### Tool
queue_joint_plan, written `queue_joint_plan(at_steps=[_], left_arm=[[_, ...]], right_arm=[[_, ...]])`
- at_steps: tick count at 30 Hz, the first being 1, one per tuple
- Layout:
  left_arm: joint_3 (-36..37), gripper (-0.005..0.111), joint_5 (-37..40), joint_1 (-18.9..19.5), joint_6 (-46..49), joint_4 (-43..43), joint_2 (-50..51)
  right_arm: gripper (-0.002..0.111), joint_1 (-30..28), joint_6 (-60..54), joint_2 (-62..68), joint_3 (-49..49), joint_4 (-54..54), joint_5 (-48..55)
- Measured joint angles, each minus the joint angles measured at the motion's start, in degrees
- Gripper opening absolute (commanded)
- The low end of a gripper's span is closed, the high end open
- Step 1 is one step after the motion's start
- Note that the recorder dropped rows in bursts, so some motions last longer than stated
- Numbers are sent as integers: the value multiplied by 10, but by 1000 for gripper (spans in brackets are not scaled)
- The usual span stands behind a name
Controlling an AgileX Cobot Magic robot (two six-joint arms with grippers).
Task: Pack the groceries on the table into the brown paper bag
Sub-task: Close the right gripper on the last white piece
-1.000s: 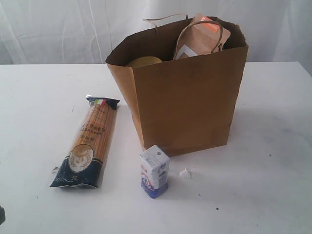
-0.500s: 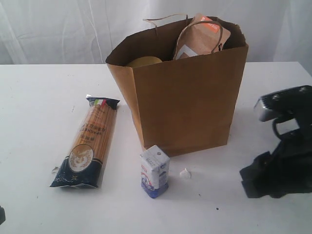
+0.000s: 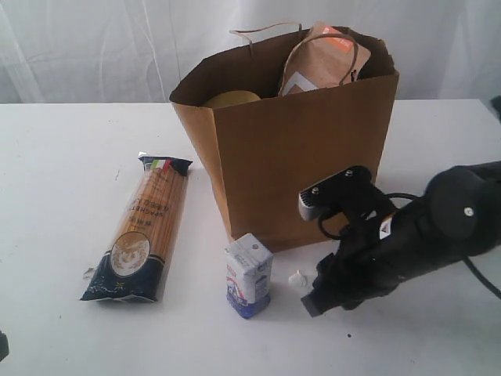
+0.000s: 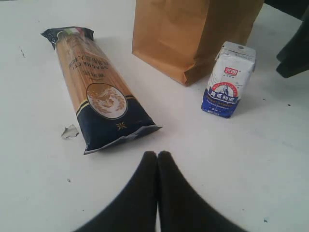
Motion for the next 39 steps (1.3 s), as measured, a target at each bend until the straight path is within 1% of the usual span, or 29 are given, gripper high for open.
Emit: queue_joint_plan(at_steps=[8, 15, 24, 31, 34, 39], left_arm=[[0, 0, 0, 0, 0, 0, 0], [0, 0, 0, 0, 0, 0, 0], [0, 0, 0, 0, 0, 0, 0], [0, 0, 0, 0, 0, 0, 0], [0, 0, 0, 0, 0, 0, 0], [0, 0, 0, 0, 0, 0, 0]], right_arm=[[45, 8, -7, 92, -63, 0, -9], [45, 8, -14, 137, -104, 0, 1], [45, 8, -14, 181, -113, 0, 0], [44, 16, -18, 192, -115, -1, -24], [38, 19, -18, 194, -117, -1, -28], [20, 19, -18, 195, -118, -1, -23]])
